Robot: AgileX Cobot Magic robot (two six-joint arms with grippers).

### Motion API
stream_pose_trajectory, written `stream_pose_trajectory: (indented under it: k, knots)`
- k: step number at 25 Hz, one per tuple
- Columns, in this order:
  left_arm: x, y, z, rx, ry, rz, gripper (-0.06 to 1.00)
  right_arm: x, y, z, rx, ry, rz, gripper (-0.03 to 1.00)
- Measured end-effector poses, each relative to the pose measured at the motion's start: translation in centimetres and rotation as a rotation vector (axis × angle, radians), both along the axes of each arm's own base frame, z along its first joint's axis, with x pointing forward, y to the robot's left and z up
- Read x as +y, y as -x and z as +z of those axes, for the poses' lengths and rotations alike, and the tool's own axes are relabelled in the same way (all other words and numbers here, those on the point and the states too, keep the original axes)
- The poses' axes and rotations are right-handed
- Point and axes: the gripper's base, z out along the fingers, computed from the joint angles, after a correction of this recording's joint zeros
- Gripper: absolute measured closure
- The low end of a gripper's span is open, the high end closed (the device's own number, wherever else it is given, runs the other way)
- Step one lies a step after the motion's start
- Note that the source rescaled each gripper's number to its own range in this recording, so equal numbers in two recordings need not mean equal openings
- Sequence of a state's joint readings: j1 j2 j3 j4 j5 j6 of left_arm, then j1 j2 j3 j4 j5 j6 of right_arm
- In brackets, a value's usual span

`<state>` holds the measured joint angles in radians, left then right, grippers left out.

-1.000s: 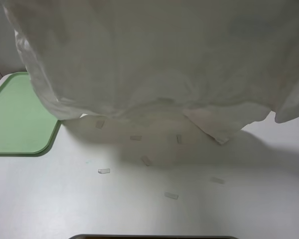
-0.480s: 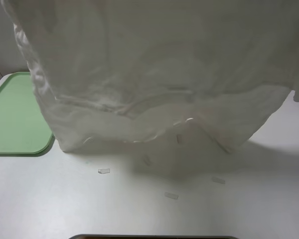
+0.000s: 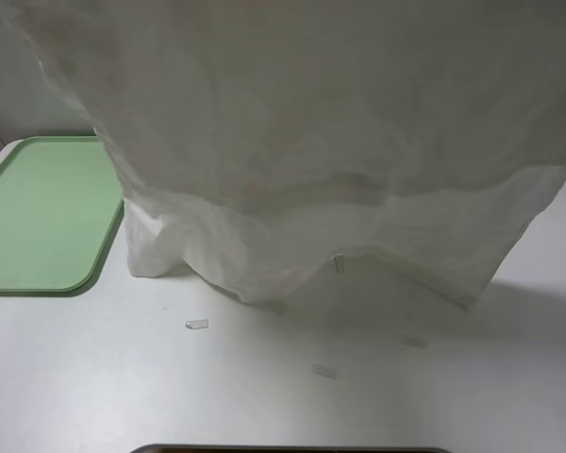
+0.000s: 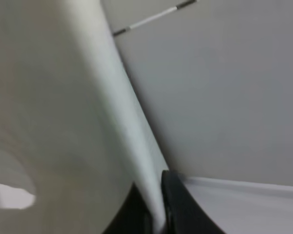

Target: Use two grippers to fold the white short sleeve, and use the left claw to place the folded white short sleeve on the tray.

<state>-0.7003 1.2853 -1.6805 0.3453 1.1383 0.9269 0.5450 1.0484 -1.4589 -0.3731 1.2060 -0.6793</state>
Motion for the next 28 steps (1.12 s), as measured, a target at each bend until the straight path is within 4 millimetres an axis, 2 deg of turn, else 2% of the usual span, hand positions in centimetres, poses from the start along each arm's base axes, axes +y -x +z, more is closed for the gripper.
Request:
stream_pose_trajectory:
  k: [7,13,17,22,26,28]
  knots:
    - [0.1,0.5,0.1,0.029,0.042,0.03,0.94,-0.8,2.7,1.0,-0.024,-0.102,0.043,0.97]
    - [0.7,2.3,1.0,0.047,0.151,0.009,0.94,-1.6,4.3,0.0,-0.013,-0.12,0.055,0.97]
    - [1.6,4.5,2.2,0.061,0.267,-0.018,0.94,-2.0,5.5,-1.0,0.004,-0.139,0.069,0.97]
    - [2.1,5.8,2.8,0.073,0.338,-0.038,0.94,-3.1,8.1,-1.1,-0.027,-0.202,0.098,0.97]
    - [2.4,6.5,2.2,0.102,0.356,-0.039,0.94,-4.0,9.8,-0.8,-0.067,-0.245,0.114,0.97]
    - [2.6,7.0,0.8,0.147,0.345,-0.034,0.94,-4.1,10.2,-0.7,-0.071,-0.256,0.118,0.97]
